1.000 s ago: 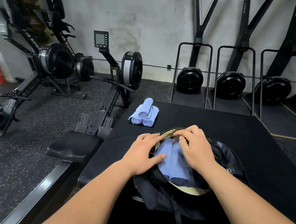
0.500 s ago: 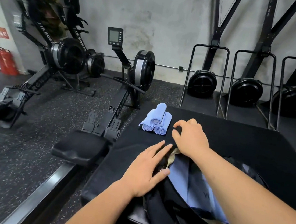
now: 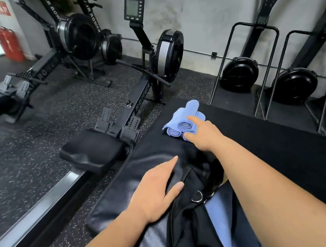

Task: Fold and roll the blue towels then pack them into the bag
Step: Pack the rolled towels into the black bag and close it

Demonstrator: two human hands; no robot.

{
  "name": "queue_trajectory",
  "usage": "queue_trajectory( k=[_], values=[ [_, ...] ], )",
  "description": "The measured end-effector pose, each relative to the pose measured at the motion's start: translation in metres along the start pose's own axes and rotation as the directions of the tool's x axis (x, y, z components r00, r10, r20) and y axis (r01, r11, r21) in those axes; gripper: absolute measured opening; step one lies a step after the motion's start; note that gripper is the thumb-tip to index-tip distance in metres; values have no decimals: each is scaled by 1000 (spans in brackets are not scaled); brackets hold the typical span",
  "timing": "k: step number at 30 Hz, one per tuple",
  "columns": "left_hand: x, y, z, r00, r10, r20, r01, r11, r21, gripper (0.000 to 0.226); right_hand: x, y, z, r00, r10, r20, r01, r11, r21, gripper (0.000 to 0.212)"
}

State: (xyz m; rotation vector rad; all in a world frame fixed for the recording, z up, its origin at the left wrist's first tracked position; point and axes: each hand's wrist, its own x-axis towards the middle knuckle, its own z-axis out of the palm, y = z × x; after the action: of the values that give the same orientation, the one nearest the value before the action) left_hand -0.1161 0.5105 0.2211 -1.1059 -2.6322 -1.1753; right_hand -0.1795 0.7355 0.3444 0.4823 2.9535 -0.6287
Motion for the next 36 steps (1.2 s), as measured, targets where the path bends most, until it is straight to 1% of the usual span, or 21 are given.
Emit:
queue_trajectory(
  k=[2, 7, 11, 17, 20, 22, 25, 28, 32, 34, 36],
  values=[
    [1, -1, 1, 1000, 0, 6, 0, 1000, 22, 71, 13, 0, 6, 1000, -7, -17, 7, 1000, 6, 75],
    [0, -1, 4, 1000, -6, 6, 5, 997, 77, 73, 32, -3, 24, 999, -17, -28, 16, 1000, -16, 65],
    [-1, -2, 6, 1000, -9, 25, 7, 995, 104, 73, 44, 1, 34, 1000, 8, 10, -8, 1000, 18, 60],
    [0, -3, 8, 999, -3, 39, -3, 987, 163, 71, 48, 0, 39, 1000, -11, 0, 11, 1000, 17, 57],
    [-1, -2, 8, 999, -11, 36, 4, 983, 183, 72, 48, -1, 41, 999, -38, -25, 39, 999, 19, 57],
    [-1, -3, 8, 999, -13, 39, 6, 983, 186, 73, 46, -1, 42, 997, -39, -69, 42, 998, 40, 59],
    [-1, -3, 8, 999, -11, 45, 2, 982, 187, 72, 45, -2, 41, 987, 0, -163, 20, 992, 123, 60],
    [-1, -3, 8, 999, -8, 44, -1, 981, 192, 72, 44, -2, 33, 960, 67, -272, 12, 960, 278, 56],
    [0, -5, 9, 999, -11, 43, 3, 983, 184, 71, 30, -4, 19, 914, 155, -375, 61, 861, 505, 43],
    [-1, -5, 8, 999, -11, 48, 2, 984, 178, 71, 18, -4, 13, 898, 205, -390, 81, 795, 602, 36],
    [1, -6, 8, 999, -10, 48, 2, 986, 166, 70, 3, -3, 7, 893, 228, -389, 91, 754, 651, 30]
  ],
)
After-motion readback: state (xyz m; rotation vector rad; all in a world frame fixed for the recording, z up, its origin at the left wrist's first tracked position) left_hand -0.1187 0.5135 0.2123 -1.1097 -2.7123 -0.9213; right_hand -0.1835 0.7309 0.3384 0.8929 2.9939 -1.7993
